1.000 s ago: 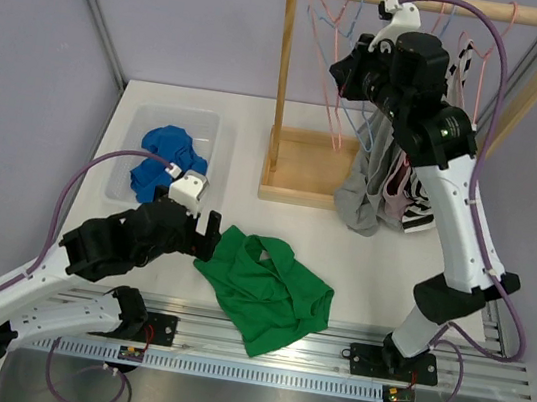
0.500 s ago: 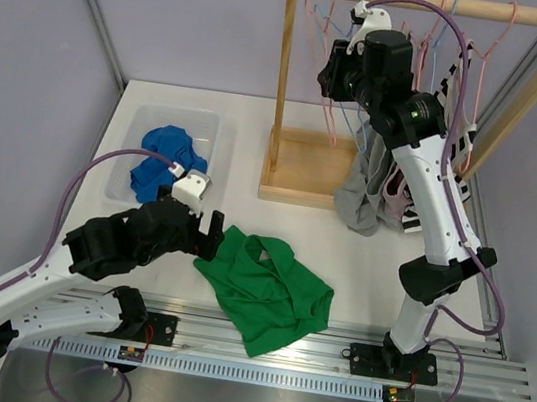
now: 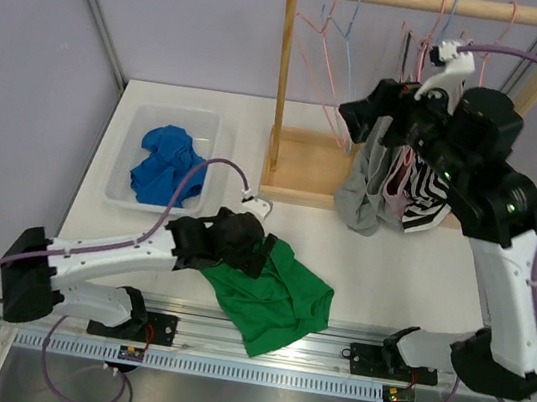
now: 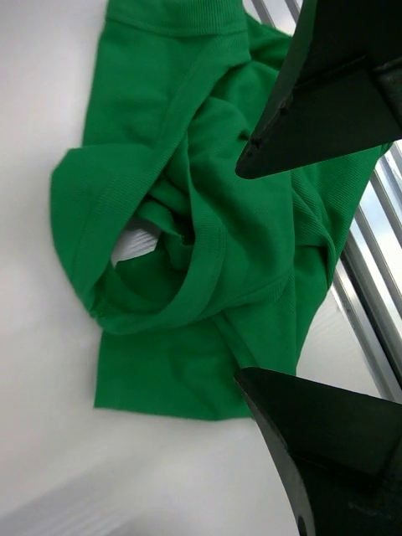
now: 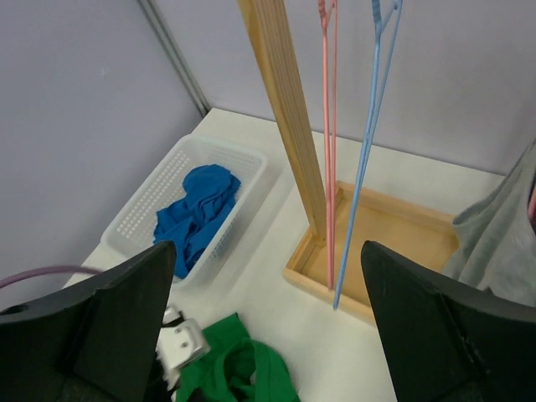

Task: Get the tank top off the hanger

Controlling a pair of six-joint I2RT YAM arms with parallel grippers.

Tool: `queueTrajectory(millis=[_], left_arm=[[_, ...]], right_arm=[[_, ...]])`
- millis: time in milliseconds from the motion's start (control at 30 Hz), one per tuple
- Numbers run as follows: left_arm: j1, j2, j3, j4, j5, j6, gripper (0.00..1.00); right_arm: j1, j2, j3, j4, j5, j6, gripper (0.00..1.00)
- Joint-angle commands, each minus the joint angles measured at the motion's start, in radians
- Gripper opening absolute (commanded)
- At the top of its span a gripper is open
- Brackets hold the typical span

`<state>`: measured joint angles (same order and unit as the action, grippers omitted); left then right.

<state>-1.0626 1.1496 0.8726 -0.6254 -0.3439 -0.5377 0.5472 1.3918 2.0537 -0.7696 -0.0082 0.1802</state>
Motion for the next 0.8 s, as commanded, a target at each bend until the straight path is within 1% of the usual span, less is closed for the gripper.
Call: queueTrajectory(millis=[0,33,133,200,267,333,367,400,433,467,533,600,633,700,733,767], left_arm=[[-0.030,0.128,-0.009,0.131,0.028,-0.056,0.99],[-0.046,0.166,-0.007,0.141,0.028,-0.059,0.99],[-0.077,0.289,0.012,0.164,0.029,-0.065,0.99],[-0.091,0.373,0.022,0.180,0.034,-0.070,0.99],[-0.109,0.426,0.023,0.202,0.054,-0.074,0.99],[-0.128,0.484,0.023,0.220,0.068,-0.084,0.91],[-0.135,0.498,0.025,0.227,0.075,-0.093,0.84],[-0.146,0.510,0.023,0.231,0.080,-0.096,0.74],[-0.154,0.522,0.028,0.230,0.077,-0.100,0.35],[-0.161,0.522,0.029,0.224,0.068,-0.110,0.21],[-0.177,0.500,0.052,0.181,0.019,-0.126,0.00],[-0.183,0.467,0.072,0.135,-0.024,-0.133,0.00],[-0.183,0.449,0.083,0.078,-0.080,-0.142,0.00],[-0.183,0.377,0.124,0.015,-0.145,-0.150,0.00],[-0.181,0.346,0.140,-0.049,-0.209,-0.151,0.00],[-0.181,0.297,0.178,-0.083,-0.240,-0.153,0.00]], right_arm=[[-0.004,-0.150,-0.119,0.052,-0.073,0.014,1.00],[-0.004,-0.225,-0.192,0.061,-0.079,0.016,0.99],[-0.004,-0.356,-0.317,0.095,-0.113,0.028,1.00],[-0.004,-0.425,-0.374,0.095,-0.146,0.041,0.99],[-0.003,-0.457,-0.395,0.089,-0.191,0.044,0.99],[-0.004,-0.494,-0.418,0.073,-0.208,0.045,0.99],[-0.004,-0.505,-0.425,0.067,-0.213,0.047,1.00],[-0.004,-0.525,-0.432,0.064,-0.213,0.047,0.99],[-0.004,-0.533,-0.435,0.061,-0.211,0.047,0.99],[-0.004,-0.542,-0.438,0.058,-0.205,0.048,0.99],[-0.004,-0.559,-0.441,0.050,-0.197,0.045,0.99],[-0.004,-0.571,-0.443,0.035,-0.188,0.042,0.99],[-0.004,-0.573,-0.445,0.030,-0.178,0.042,1.00],[-0.003,-0.588,-0.454,0.020,-0.167,0.041,1.00],[-0.004,-0.594,-0.458,0.016,-0.164,0.041,1.00],[-0.004,-0.597,-0.461,0.013,-0.151,0.039,1.00]])
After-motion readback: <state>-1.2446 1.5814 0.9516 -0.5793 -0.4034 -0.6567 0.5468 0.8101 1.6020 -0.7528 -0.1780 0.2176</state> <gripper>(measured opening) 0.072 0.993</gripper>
